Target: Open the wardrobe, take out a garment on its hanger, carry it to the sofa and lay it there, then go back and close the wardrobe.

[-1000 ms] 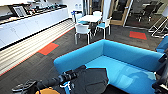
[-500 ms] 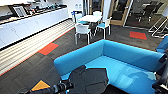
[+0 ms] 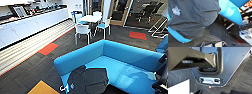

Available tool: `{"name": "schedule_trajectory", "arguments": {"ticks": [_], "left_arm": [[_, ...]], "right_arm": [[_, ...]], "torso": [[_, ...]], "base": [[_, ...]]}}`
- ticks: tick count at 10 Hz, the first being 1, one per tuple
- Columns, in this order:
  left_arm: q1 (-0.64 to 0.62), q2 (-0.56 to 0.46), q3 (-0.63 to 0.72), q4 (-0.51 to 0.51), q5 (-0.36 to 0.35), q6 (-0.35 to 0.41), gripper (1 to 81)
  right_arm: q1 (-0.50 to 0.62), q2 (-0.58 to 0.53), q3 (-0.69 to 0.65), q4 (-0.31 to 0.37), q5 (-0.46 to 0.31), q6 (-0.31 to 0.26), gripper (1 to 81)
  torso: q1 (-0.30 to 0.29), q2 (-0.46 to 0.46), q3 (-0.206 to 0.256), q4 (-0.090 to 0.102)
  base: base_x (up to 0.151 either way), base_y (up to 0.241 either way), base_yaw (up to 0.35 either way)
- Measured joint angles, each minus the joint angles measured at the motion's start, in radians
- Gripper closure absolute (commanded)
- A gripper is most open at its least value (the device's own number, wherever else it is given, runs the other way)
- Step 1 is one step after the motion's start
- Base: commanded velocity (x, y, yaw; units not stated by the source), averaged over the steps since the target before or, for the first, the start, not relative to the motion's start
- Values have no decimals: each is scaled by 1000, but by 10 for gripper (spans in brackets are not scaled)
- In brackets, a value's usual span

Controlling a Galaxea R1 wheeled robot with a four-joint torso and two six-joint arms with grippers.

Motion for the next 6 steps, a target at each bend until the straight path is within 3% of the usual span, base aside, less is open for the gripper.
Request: {"name": "schedule_trajectory", "arguments": {"ticks": [3,6], "left_arm": [[217,-62,-3,124,-1,0,10],[338,-9,-129,177,-41,0,10]], "right_arm": [[3,11,-6,0,0,1,10],[4,25,-23,0,-1,1,10]], "torso": [[-1,0,0,0],[-2,-1,8,0]], "base": [[0,0,0],[0,0,0]]}}
